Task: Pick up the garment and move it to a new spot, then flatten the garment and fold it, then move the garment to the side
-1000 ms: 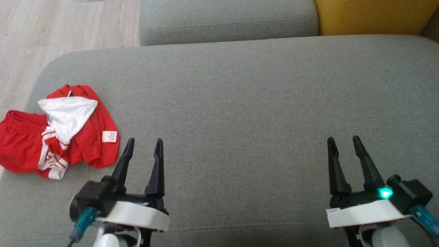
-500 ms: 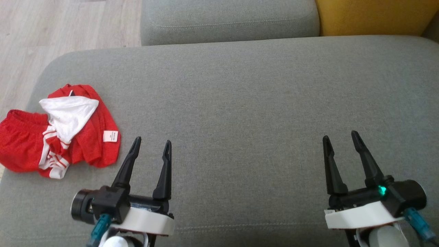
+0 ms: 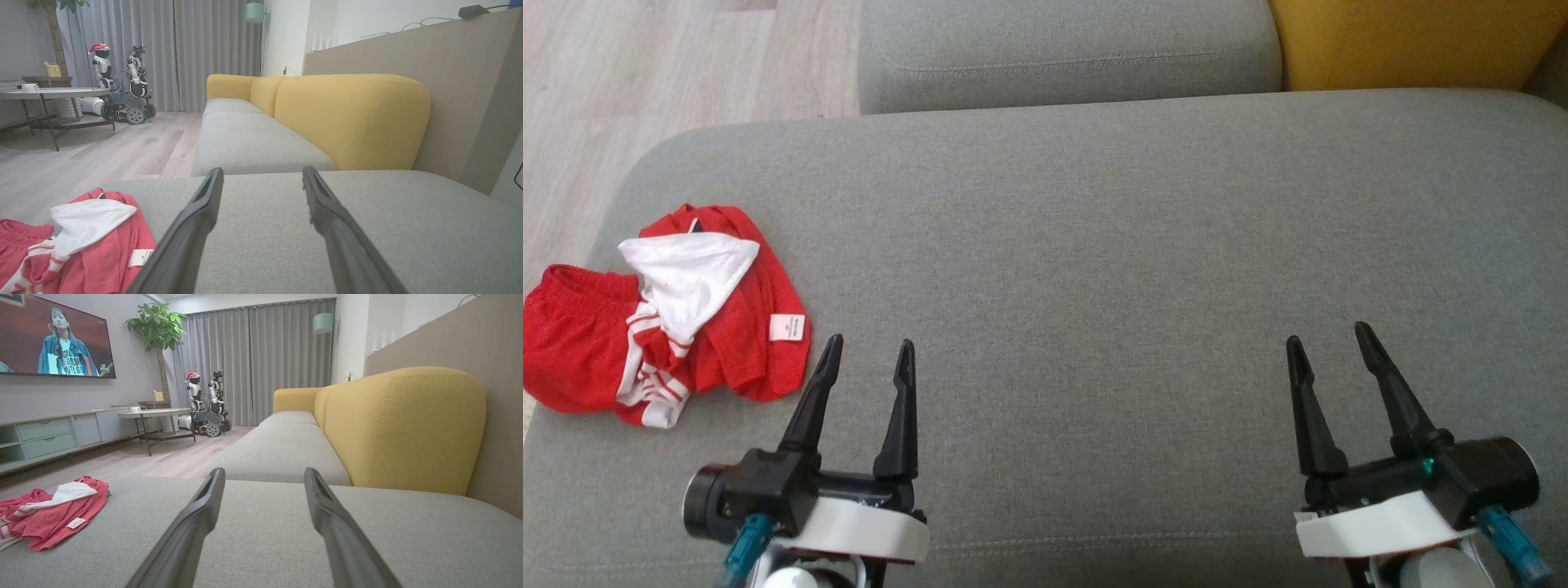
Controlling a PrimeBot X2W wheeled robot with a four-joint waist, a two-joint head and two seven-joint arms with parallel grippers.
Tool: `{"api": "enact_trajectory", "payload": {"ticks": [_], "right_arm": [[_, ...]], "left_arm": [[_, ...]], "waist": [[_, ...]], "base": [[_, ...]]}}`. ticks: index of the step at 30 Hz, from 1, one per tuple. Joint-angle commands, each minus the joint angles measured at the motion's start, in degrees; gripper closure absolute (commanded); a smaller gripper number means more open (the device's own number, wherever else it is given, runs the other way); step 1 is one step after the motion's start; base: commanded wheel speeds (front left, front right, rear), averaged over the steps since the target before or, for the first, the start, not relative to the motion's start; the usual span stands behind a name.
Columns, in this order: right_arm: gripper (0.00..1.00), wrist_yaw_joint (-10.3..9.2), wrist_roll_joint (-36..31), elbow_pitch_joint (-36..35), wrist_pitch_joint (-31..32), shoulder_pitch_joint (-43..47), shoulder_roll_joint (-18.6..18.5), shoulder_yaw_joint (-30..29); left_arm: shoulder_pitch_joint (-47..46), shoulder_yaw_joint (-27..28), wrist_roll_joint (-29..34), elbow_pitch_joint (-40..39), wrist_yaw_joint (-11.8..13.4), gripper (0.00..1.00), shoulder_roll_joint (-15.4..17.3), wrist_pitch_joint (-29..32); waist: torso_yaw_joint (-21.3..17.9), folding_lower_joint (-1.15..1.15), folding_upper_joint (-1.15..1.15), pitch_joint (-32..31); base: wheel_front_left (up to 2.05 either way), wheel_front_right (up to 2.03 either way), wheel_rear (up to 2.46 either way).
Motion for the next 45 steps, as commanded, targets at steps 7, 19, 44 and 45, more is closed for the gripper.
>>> {"api": "enact_trajectory", "payload": {"ticks": [7,19,44,45], "right_arm": [[0.00,0.42,-0.35,-1.91,-0.63,-1.03,-0.13,1.22],[0.00,0.42,2.03,-3.56,-0.63,-0.59,-0.13,-0.33],[0.00,0.42,2.00,-3.33,-0.63,0.55,-0.13,-0.05],[0.00,0.42,1.96,-3.29,-0.63,0.55,-0.13,-0.12]], "left_arm": [[-1.78,2.12,-0.93,-1.39,0.12,0.00,-0.28,-0.45],[-2.33,1.88,-1.90,-2.75,0.22,0.00,-0.29,-0.45],[-0.76,3.85,0.60,-0.16,4.27,0.00,-0.29,-0.45],[-0.80,3.75,0.51,-0.07,4.17,0.00,-0.29,-0.45]], "waist": [[0.24,0.00,0.00,-0.05],[2.64,0.00,0.00,0.32],[18.39,0.00,0.00,0.73],[18.91,0.00,0.00,0.85]], "base": [[0.00,0.00,0.00],[0.00,0.00,0.00],[0.00,0.00,0.00],[0.00,0.00,0.00]]}}
